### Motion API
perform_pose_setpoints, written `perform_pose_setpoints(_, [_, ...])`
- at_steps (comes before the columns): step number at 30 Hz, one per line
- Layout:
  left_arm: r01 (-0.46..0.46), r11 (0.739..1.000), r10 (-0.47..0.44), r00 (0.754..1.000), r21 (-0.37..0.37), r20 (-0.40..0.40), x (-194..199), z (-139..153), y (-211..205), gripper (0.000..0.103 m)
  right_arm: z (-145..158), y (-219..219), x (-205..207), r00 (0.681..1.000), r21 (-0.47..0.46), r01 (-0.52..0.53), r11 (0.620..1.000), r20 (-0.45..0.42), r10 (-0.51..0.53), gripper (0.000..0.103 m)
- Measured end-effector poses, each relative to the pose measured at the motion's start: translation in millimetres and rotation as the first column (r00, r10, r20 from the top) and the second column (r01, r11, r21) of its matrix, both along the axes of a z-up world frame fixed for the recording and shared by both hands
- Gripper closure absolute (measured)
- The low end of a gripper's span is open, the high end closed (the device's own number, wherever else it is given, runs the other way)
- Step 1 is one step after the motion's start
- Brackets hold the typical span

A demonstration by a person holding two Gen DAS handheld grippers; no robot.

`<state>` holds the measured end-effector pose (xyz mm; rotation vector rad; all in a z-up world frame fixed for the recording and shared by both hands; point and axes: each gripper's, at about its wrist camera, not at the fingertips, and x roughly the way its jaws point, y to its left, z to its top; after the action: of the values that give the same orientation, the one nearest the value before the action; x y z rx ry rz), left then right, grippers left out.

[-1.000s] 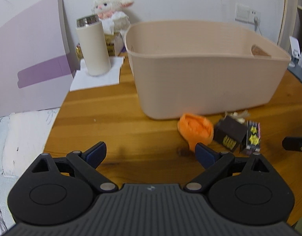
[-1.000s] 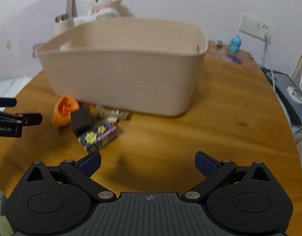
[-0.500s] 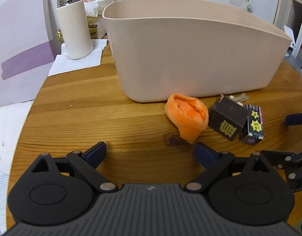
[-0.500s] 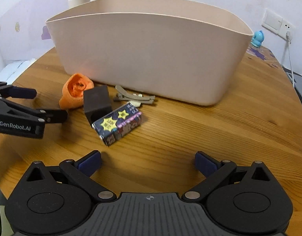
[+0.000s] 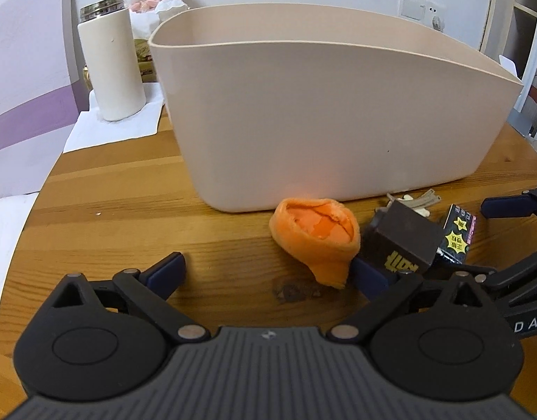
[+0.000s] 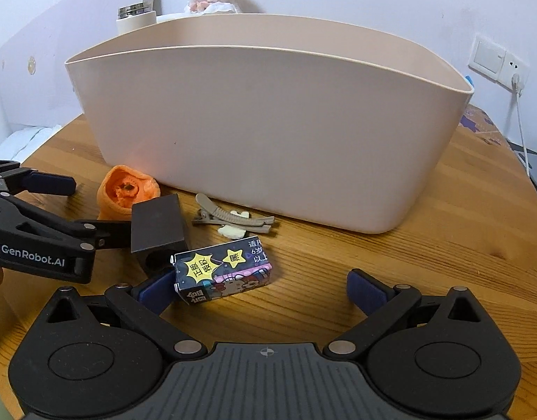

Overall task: Organize objects
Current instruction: 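Grasp the orange cloth with left tool while right tool grasps the star snack box, then lift both items into the bin and open both tools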

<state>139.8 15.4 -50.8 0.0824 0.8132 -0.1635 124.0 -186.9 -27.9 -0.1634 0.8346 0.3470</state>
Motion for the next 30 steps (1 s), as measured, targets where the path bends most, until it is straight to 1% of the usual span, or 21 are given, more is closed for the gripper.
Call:
perform_pose_setpoints(1, [0.004,1.0,-0.004,1.0,-0.001,0.002,0.4,0.0,-0.2,0.004,0.2,0.3,-3.0,1.0,0.002,-0.004,1.0,0.005,0.004,0.004])
perform_pose_setpoints(3, [0.011,1.0,-0.011,1.0,-0.004,0.013,-0.6,0.8,0.1,0.01,1.4,1.7,-5.4,1.0,0.001,-0.022,1.0,0.01,0.022,0.01])
perform_pose_setpoints(5, [0.016,1.0,-0.016,0.999,-0.008,0.029,-2.5,2.6,-1.0,0.023,3.1,3.9,-7.8,0.999,0.002,-0.04,0.999,0.011,0.04,0.018])
perform_pose_setpoints(6, [0.022,1.0,-0.022,0.999,-0.01,0.035,-3.5,3.4,-2.0,0.026,3.9,4.5,-7.9,0.999,0.002,-0.048,0.999,0.012,0.048,0.021])
perform_pose_setpoints(7, [0.03,0.999,-0.03,0.999,-0.011,0.039,-4.3,4.1,-3.0,0.032,5.1,5.5,-8.1,0.998,0.003,-0.056,0.998,0.012,0.056,0.027])
perform_pose_setpoints(8, [0.04,0.999,-0.039,0.998,-0.012,0.042,-4.8,4.7,-3.7,0.038,6.3,6.6,-8.4,0.998,0.005,-0.062,0.998,0.011,0.062,0.036])
perform_pose_setpoints(9, [0.05,0.999,-0.049,0.998,-0.013,0.044,-5.2,5.0,-4.4,0.041,7.6,7.9,-8.9,0.998,0.008,-0.069,0.998,0.01,0.069,0.041])
perform_pose_setpoints(11, [0.067,0.998,-0.066,0.997,-0.015,0.047,-6.5,6.1,-6.7,0.054,9.7,8.7,-6.3,0.997,0.006,-0.077,0.997,0.01,0.077,0.055])
perform_pose_setpoints(12, [0.071,0.997,-0.07,0.996,-0.015,0.046,-7.3,6.8,-8.2,0.058,10.2,9.6,-6.8,0.997,0.005,-0.08,0.997,0.011,0.08,0.055])
perform_pose_setpoints(13, [0.073,0.997,-0.072,0.996,-0.018,0.045,-7.6,7.1,-8.9,0.069,10.1,10.0,-7.9,0.997,-0.002,-0.08,0.997,0.013,0.08,0.055])
perform_pose_setpoints(14, [0.075,0.997,-0.074,0.996,-0.023,0.041,-7.8,7.9,-9.7,0.083,10.4,10.3,-8.3,0.997,-0.006,-0.08,0.997,0.013,0.08,0.055])
perform_pose_setpoints(16, [0.079,0.997,-0.078,0.996,-0.023,0.036,-8.6,8.1,-11.2,0.094,12.6,9.9,-8.5,0.997,-0.01,-0.079,0.997,0.003,0.079,0.055])
perform_pose_setpoints(19, [0.087,0.996,-0.087,0.995,0.015,0.04,-12.7,8.7,-16.2,0.097,14.4,9.6,-14.3,0.997,-0.012,-0.077,0.997,0.001,0.077,0.055])
perform_pose_setpoints(23, [0.076,0.997,-0.076,0.996,0.008,0.042,-19.6,12.6,-15.0,0.097,18.7,4.8,-18.1,0.998,-0.005,-0.067,0.998,0.011,0.067,0.056])
perform_pose_setpoints(27, [0.083,0.996,-0.084,0.995,0.018,0.053,-30.3,26.7,-14.0,0.097,37.9,-2.4,-27.5,0.996,-0.004,-0.06,0.998,0.071,0.06,0.056])
perform_pose_setpoints(30, [0.093,0.995,-0.096,0.991,0.033,0.094,-40.4,42.8,-13.8,0.097,57.2,-11.8,-35.1,0.992,0.009,-0.052,0.999,0.119,0.05,0.056])
